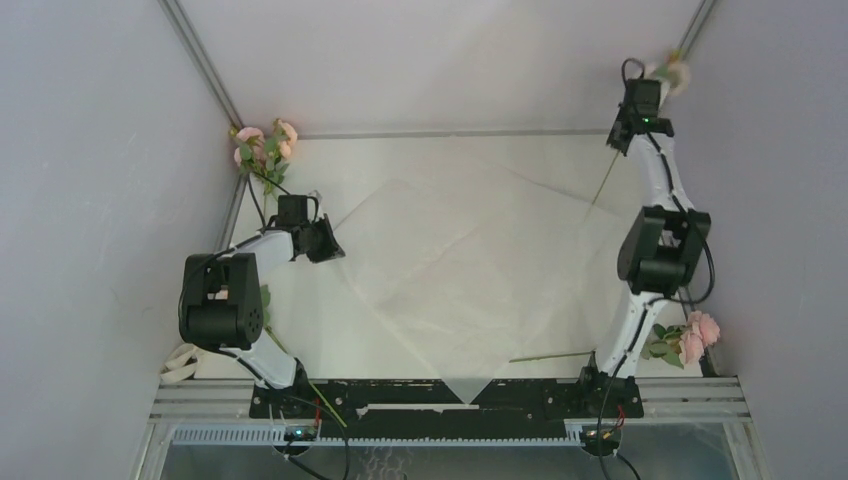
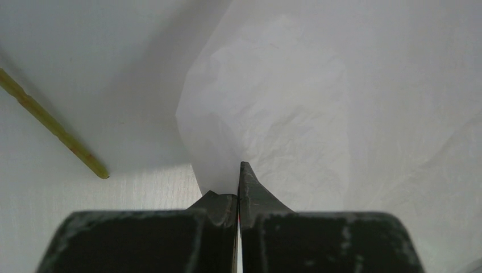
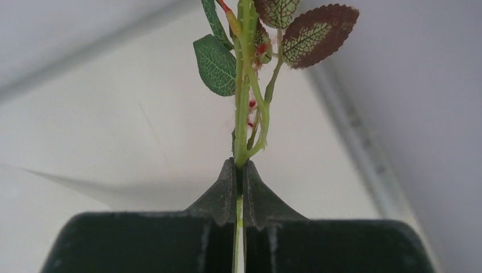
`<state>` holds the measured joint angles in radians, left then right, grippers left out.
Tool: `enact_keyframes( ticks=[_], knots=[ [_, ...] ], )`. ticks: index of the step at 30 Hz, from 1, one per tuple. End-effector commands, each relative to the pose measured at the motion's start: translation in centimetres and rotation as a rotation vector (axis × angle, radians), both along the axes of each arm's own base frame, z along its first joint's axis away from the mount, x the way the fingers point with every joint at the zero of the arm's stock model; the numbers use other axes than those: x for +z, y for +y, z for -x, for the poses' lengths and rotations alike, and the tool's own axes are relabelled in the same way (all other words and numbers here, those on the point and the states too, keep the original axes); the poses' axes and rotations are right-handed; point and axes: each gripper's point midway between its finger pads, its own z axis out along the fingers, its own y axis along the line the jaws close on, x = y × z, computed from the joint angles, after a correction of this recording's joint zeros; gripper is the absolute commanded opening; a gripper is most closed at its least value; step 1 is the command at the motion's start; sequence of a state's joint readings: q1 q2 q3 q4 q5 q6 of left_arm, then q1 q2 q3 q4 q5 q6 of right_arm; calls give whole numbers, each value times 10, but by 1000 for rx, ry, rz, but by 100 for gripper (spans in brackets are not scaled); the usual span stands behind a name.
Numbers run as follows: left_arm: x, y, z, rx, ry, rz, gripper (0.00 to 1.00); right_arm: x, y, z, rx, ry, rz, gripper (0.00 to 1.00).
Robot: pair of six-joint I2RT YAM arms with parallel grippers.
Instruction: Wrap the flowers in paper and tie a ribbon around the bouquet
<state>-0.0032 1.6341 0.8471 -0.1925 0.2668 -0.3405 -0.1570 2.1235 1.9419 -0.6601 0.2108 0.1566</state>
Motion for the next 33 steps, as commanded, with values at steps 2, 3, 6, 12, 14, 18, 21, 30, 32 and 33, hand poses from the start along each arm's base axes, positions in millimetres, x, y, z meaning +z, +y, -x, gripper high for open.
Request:
enact_keyframes(
  ticks=[2, 3, 6, 12, 14, 18, 21, 30, 32, 33],
  knots=[
    [23, -1, -15, 16, -94, 17, 0, 222, 33, 16, 49, -540, 267, 0],
    [23, -2, -15, 18, -94, 18, 0, 220, 58, 21, 122, -529, 270, 0],
    [24, 0, -15, 20, -97, 12, 0, 187, 140, 42, 313, -467, 222, 0],
    [26, 2, -14, 31, -112, -1, 0, 121, 271, 83, 532, -371, 140, 0],
    [25, 3, -14, 36, -108, -1, 0, 91, 323, 99, 645, -314, -81, 0],
    [24, 1, -11, 32, -102, 5, 0, 10, 378, 114, 704, -86, -334, 0],
    [27, 0, -12, 25, -106, 14, 17, -32, 399, 114, 710, 4, -378, 0],
    [116, 18, -27, -173, -348, -213, 73, -68, 390, 104, 665, 87, -250, 39],
    [134, 39, -26, -164, -362, -266, 79, -59, 387, 107, 678, 91, -226, 46],
    [140, 55, -27, -139, -358, -294, 81, -51, 386, 108, 680, 83, -216, 48]
  ],
)
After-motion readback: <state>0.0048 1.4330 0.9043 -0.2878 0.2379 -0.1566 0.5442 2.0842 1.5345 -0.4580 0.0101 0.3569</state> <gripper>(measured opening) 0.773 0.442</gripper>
